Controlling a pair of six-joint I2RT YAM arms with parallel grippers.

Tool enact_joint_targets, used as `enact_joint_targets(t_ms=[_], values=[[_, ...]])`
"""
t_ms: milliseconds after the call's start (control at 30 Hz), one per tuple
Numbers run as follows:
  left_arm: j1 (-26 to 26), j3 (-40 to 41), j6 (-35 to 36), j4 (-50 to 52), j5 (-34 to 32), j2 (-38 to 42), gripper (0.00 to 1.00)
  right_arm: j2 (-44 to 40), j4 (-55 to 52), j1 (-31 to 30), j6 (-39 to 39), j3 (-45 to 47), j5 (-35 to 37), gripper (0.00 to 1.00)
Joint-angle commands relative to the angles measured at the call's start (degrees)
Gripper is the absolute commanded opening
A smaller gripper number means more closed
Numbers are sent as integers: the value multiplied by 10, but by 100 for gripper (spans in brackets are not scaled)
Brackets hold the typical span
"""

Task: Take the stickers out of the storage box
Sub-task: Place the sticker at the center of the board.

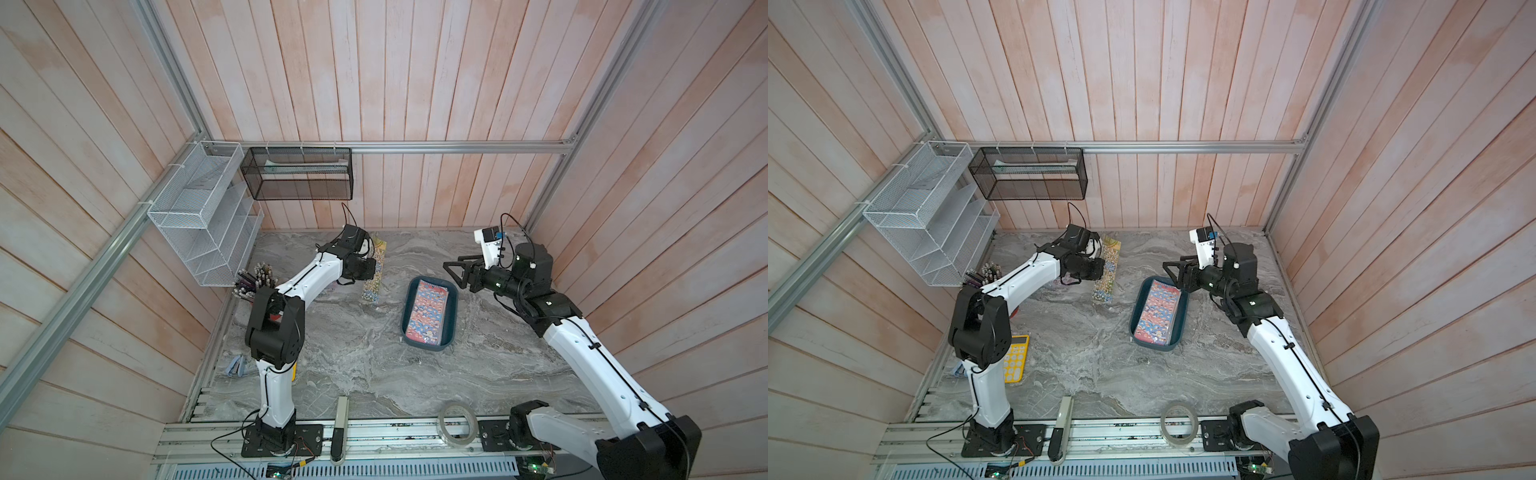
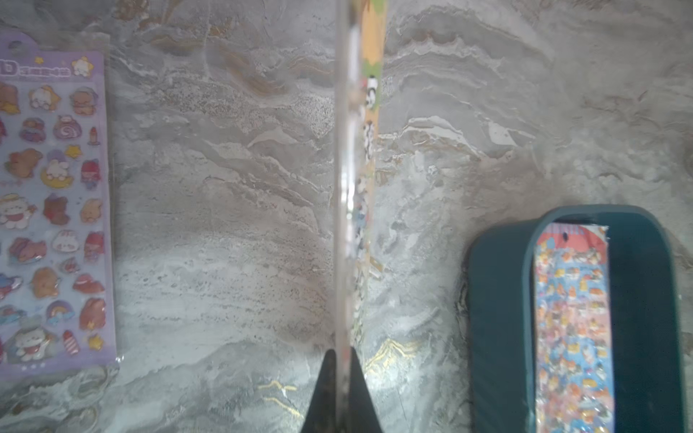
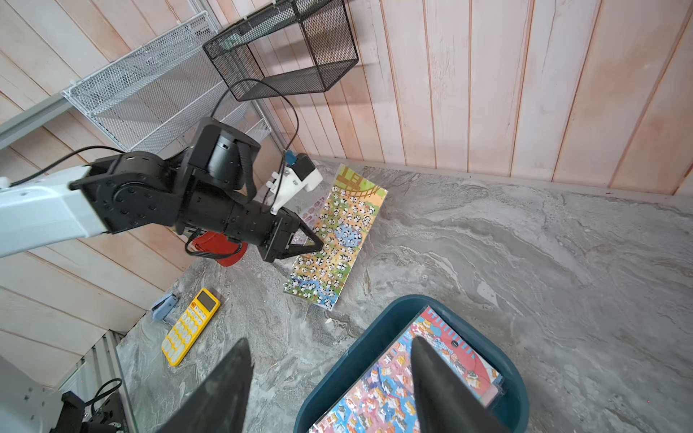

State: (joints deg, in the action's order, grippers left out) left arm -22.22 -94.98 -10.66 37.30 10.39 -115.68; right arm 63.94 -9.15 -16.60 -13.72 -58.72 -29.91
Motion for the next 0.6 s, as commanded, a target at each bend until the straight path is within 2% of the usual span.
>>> enact_joint_targets(t_ms=[0,300,567], values=[[14,-34,22,20,6,-51,0,-5,-13,2,6,7,0,67],[39,-104,45,36,20,-131,0,-4,-9,2,6,14,7,66],[42,-159,76,72,8,-180,0,7,-8,2,3,14,3,66]])
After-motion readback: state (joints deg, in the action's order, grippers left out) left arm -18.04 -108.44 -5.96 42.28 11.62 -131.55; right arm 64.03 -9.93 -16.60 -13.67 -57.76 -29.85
